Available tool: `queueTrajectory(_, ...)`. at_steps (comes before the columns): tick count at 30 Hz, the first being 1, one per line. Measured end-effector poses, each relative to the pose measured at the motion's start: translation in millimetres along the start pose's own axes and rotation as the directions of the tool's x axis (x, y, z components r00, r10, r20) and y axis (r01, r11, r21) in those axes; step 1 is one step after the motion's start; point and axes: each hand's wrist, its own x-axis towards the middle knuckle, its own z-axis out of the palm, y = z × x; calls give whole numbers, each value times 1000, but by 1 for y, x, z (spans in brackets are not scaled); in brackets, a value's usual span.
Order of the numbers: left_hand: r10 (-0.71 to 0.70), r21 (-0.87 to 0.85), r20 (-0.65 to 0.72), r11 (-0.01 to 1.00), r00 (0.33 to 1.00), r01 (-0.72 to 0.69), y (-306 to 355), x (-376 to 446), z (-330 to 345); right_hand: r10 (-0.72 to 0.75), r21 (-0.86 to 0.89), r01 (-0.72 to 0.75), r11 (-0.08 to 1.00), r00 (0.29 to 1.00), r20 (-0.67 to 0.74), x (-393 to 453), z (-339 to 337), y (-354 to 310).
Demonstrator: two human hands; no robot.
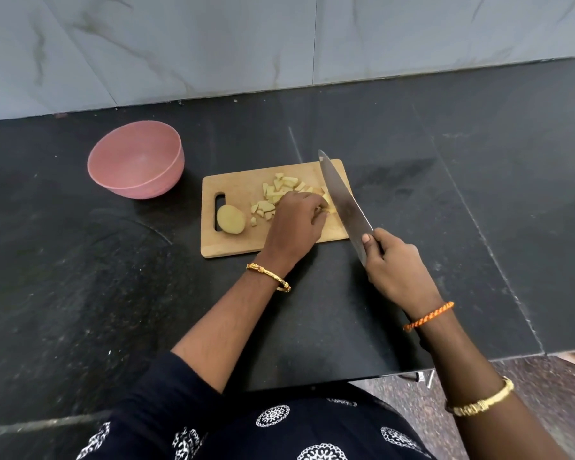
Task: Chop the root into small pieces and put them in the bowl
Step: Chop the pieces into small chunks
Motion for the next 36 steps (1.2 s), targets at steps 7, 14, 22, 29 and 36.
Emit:
queueTrajectory(7,-68,-24,-20,997,998,67,6,6,3,-22,12,22,1000,1000,-15,13,6,-10)
queueTrajectory(14,-168,-58,42,984,985,170,13,18,1,-51,24,51,998,999,-17,18,6,-11)
queueTrajectory(22,-131,-48,83,990,988,136,16,16,5,-54,44,55,998,998,-26,18,3,-4)
queueTrajectory(29,-83,-116,-11,990,996,82,15,3,11,-59,67,61,996,998,-35,25,2,-4)
queueTrajectory(36,21,63,-188,998,982,-9,-9,-20,-4,-91,66,90,994,996,14,40,9,-21)
